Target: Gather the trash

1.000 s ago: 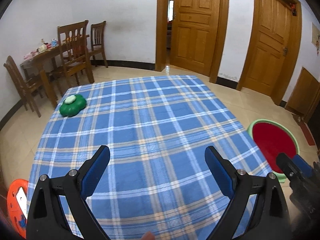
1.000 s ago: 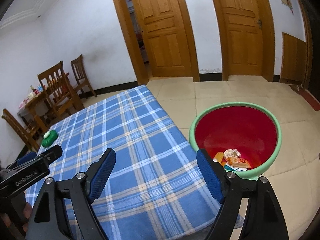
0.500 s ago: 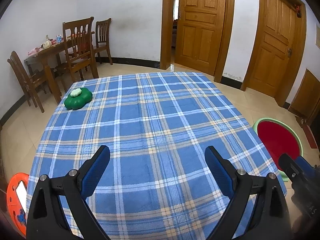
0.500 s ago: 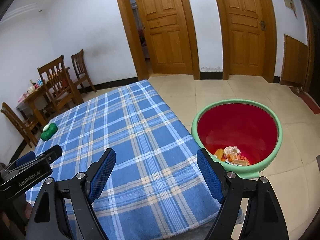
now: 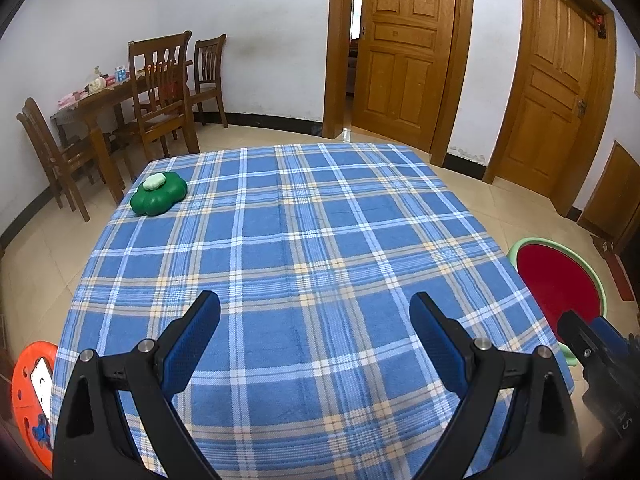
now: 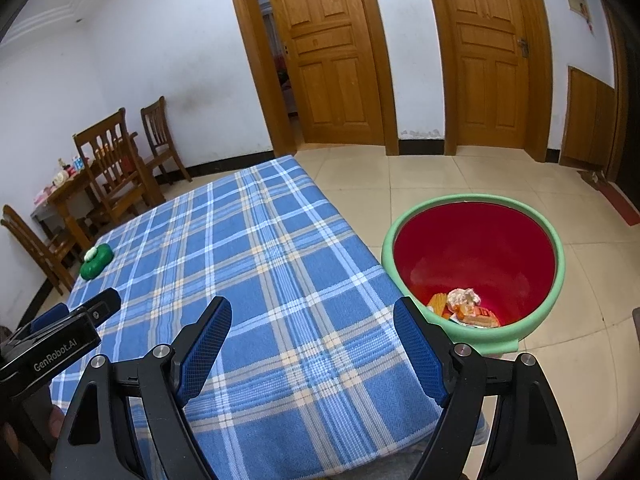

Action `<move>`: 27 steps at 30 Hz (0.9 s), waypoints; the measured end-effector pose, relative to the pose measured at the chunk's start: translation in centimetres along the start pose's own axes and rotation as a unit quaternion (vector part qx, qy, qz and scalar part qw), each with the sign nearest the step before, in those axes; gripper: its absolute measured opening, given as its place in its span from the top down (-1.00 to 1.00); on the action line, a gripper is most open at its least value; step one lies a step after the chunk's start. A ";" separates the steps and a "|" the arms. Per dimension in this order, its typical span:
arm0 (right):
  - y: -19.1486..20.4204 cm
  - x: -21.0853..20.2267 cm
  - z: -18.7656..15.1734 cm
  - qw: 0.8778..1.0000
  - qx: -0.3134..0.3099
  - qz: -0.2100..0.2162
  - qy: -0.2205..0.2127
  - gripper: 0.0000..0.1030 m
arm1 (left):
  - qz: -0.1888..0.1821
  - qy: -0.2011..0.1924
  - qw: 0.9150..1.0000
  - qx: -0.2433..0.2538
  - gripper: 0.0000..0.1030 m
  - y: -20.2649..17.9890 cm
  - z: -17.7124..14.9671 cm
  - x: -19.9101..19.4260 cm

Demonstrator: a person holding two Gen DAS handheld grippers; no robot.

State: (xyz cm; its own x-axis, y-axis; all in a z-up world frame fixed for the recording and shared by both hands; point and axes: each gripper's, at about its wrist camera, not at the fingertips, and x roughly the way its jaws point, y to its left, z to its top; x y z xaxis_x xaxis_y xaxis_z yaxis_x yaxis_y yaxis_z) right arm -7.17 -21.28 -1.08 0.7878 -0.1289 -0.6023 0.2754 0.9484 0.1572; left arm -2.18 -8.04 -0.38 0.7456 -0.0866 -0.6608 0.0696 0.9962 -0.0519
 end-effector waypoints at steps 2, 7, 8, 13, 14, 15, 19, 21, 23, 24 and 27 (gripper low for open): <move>0.0 0.0 0.0 1.000 0.000 0.000 0.000 -0.63 | 0.000 -0.001 1.000 0.000 -0.83 0.0 0.0 0.0; 0.0 0.0 0.0 1.000 0.000 0.000 0.000 -0.63 | 0.001 0.001 1.000 0.000 -0.83 0.1 0.0 0.0; 0.0 0.0 0.0 1.000 0.000 0.000 0.000 -0.63 | 0.001 0.001 1.000 -0.001 -0.83 0.1 0.0 0.0; 0.0 0.0 0.0 1.000 0.000 0.000 0.000 -0.63 | 0.002 0.001 1.000 -0.001 -0.83 0.2 0.0 0.0; 0.0 0.0 0.0 1.000 0.000 0.000 0.001 -0.63 | 0.002 0.001 1.000 -0.001 -0.83 0.2 0.0 0.0; 0.0 0.0 0.0 1.000 0.000 0.000 0.001 -0.63 | 0.002 0.001 1.000 -0.001 -0.83 0.2 0.0 0.0; 0.0 -0.1 0.1 1.000 0.000 0.000 0.001 -0.63 | 0.002 0.002 1.000 -0.003 -0.83 0.3 0.0 0.0; 0.0 -0.1 0.1 1.000 0.000 0.000 0.000 -0.63 | 0.002 0.002 1.000 -0.003 -0.83 0.3 0.1 0.0; 0.0 0.0 0.1 1.000 0.000 0.000 0.000 -0.63 | 0.002 0.002 1.000 -0.002 -0.83 0.3 0.0 0.0; 0.0 0.0 0.1 1.000 0.000 0.000 0.001 -0.63 | 0.002 0.002 1.000 -0.002 -0.83 0.3 0.1 0.0; 0.0 0.0 0.1 1.000 0.000 0.000 0.001 -0.63 | 0.002 0.002 1.000 -0.002 -0.83 0.3 0.1 0.0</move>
State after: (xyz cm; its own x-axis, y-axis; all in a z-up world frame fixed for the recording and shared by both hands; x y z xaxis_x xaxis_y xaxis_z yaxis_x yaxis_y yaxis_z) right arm -7.17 -21.29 -0.99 0.7871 -0.1286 -0.6033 0.2752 0.9485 0.1570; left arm -2.11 -7.78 -0.36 0.7429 -0.0832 -0.6642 0.0644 0.9965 -0.0528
